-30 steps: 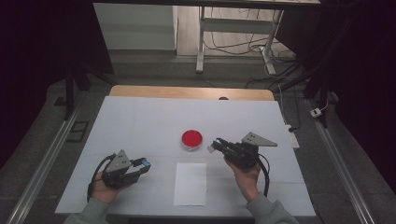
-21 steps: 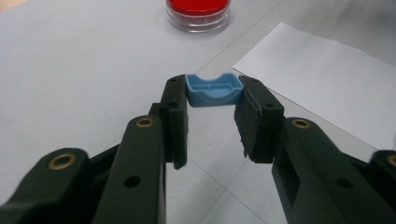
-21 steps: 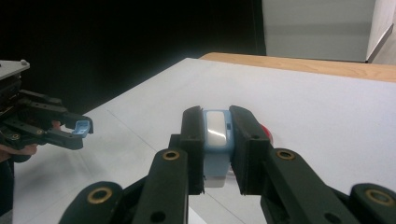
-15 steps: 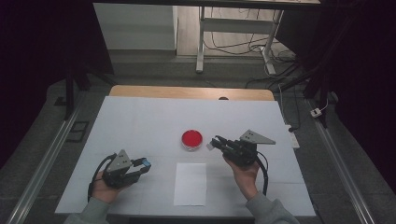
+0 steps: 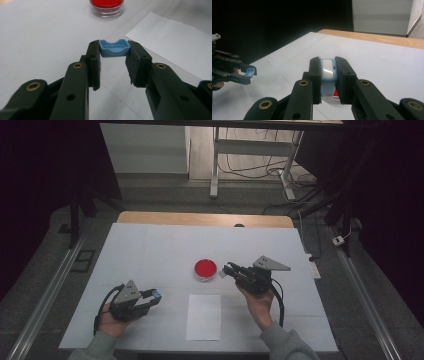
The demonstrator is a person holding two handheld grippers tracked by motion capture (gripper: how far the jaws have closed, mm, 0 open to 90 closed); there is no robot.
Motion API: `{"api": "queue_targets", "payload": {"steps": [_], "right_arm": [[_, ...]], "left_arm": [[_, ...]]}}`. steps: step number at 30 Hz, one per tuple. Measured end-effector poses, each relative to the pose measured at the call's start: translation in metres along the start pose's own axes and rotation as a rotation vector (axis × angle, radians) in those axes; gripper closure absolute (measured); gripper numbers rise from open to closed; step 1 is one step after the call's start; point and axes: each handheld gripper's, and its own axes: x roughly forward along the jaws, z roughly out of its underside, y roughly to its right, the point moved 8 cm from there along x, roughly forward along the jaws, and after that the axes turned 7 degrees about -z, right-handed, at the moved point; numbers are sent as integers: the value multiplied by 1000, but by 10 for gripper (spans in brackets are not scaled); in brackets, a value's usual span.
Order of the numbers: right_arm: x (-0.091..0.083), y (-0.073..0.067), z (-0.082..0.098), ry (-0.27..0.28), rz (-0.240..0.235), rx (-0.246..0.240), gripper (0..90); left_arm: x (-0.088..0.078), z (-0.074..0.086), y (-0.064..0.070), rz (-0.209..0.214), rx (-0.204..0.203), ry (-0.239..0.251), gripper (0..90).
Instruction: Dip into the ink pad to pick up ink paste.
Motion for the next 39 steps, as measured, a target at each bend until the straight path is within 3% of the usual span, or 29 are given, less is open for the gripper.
{"api": "queue_targets", "payload": {"steps": [19, 29, 39], "right_arm": [[18, 0, -6, -10, -6, -18, 754], [31, 7, -13, -13, 0, -27, 754], [51, 16, -7, -49, 4, -19, 754]], "left_arm": [[0, 0, 0, 3, -4, -3, 647], [0, 0, 0, 6, -2, -4, 647], [0, 0, 0, 7, -4, -4, 647]]}}
